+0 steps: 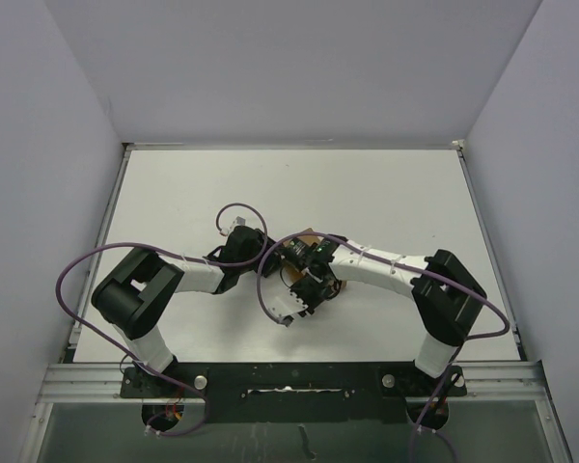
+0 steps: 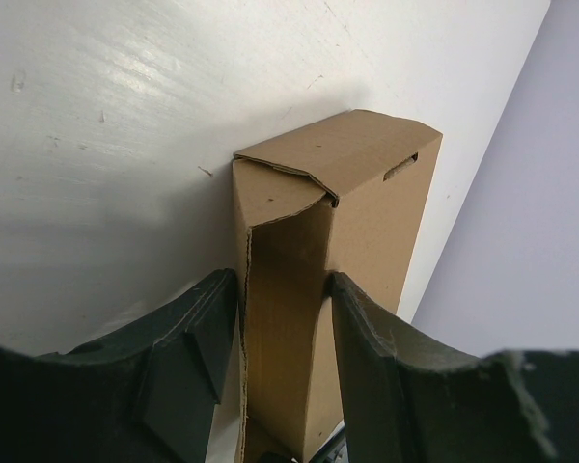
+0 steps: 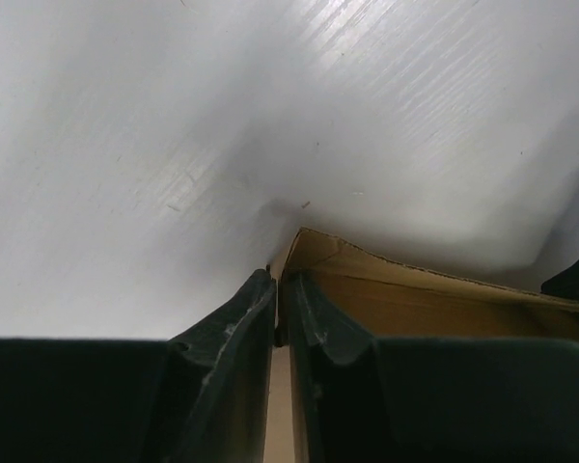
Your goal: Fold the paper box
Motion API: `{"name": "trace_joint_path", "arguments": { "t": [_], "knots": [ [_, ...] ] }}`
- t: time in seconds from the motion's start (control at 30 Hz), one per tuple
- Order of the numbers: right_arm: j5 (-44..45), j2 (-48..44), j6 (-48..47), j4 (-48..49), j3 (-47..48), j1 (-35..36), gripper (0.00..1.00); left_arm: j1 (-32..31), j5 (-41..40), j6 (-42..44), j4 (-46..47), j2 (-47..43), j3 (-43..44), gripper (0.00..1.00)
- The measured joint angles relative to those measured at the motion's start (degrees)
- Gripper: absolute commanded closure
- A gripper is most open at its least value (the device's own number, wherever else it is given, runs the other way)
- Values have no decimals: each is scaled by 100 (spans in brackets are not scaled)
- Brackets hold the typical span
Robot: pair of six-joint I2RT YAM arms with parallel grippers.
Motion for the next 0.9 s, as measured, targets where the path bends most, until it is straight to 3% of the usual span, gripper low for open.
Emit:
{"name": "trace_joint_path", "arguments": {
  "t": [0.37, 0.53, 0.73, 0.9],
  "knots": [
    [-195, -470, 111, 37, -114, -87, 71, 0, 7, 2, -46, 0, 11, 55],
    [-728, -737, 140, -42, -111, -350, 66, 2, 9, 2, -68, 0, 11, 53],
    [-1825, -1285, 597, 33, -133, -1698, 44, 4, 13, 7, -90, 0, 11, 51],
    [-2911, -1550, 2055, 664, -254, -3075, 32, 4, 13, 24, -111, 0, 11, 47]
  ]
}}
